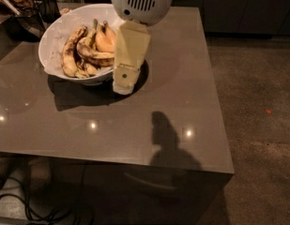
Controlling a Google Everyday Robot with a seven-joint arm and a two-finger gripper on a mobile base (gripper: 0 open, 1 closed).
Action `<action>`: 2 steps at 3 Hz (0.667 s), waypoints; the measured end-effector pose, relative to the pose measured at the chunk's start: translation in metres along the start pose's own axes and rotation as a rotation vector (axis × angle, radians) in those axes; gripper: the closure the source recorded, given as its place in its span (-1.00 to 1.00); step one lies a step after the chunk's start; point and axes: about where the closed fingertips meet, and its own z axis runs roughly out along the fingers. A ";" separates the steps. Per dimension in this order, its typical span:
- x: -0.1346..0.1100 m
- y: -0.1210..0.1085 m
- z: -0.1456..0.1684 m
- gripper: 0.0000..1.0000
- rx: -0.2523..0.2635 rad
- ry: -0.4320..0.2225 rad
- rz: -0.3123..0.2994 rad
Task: Pick banana from white bowl
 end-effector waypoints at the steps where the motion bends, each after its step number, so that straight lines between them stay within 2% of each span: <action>1: -0.013 -0.007 0.004 -1.00 -0.041 -0.061 0.012; 2: -0.073 -0.022 0.017 -1.00 -0.109 -0.080 0.069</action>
Offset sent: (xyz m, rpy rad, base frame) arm 0.0244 0.0781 0.0052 0.0987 0.1924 -0.0112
